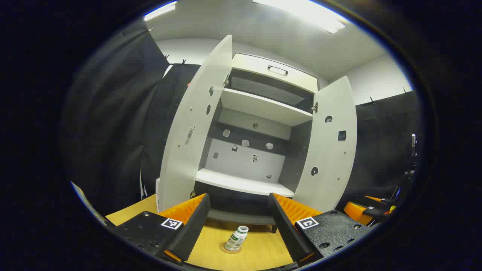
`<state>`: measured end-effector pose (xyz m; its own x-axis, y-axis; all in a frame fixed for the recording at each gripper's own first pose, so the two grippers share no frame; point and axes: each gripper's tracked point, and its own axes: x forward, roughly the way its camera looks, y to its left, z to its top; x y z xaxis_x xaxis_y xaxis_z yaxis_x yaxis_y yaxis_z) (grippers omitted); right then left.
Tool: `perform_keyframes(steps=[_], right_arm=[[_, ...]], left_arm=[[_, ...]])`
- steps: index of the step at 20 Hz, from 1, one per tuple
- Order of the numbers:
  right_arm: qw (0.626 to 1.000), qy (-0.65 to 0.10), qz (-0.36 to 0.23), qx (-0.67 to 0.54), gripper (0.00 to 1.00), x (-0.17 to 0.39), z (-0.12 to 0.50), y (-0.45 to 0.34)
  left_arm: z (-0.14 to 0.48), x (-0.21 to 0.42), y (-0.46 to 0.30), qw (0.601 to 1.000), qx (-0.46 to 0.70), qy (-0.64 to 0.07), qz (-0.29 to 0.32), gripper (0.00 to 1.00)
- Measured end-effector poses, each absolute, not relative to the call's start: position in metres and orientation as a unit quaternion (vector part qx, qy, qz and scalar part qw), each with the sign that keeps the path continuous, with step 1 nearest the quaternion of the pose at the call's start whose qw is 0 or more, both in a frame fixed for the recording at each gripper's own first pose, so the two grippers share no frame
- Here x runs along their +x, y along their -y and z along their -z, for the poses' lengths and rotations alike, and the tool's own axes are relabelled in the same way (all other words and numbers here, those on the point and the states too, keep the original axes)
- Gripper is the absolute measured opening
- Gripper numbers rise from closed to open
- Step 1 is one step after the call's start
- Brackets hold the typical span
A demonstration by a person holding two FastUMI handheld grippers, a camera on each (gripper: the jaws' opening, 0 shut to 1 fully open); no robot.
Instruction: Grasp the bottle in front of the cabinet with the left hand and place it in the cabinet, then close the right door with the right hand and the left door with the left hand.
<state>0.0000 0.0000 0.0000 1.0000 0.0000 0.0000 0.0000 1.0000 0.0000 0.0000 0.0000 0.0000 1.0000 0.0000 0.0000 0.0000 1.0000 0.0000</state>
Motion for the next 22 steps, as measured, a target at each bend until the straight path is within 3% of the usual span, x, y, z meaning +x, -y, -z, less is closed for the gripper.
perform_keyframes(steps=[1,9,11,14,17,18,22], right_arm=[[1.000,-0.001,-0.005,-0.001,0.98,0.002,0.000,-0.004],[1.000,0.013,-0.013,-0.013,0.94,0.020,-0.009,-0.016],[1.000,0.012,-0.014,-0.014,0.98,0.023,-0.010,-0.019],[1.000,0.012,-0.015,-0.018,0.94,0.024,-0.011,-0.022],[1.000,0.010,-0.015,-0.026,0.98,0.026,-0.010,-0.025],[0.999,0.010,-0.015,-0.026,0.94,0.027,-0.010,-0.025],[0.999,0.008,-0.016,-0.027,0.98,0.027,-0.009,-0.026]], left_arm=[[0.001,0.003,-0.002,1.000,0.005,-0.002,-0.001,0.94],[-0.004,0.017,-0.002,1.000,0.016,0.002,0.000,0.95],[-0.003,0.020,-0.002,1.000,0.016,0.001,0.003,0.95],[-0.005,0.023,-0.004,1.000,0.019,0.004,0.001,0.95],[-0.002,0.025,-0.006,1.000,0.020,0.001,0.000,0.94],[-0.001,0.026,-0.006,1.000,0.021,-0.002,-0.001,0.95],[0.002,0.028,-0.007,1.000,0.021,-0.007,-0.001,0.94]])
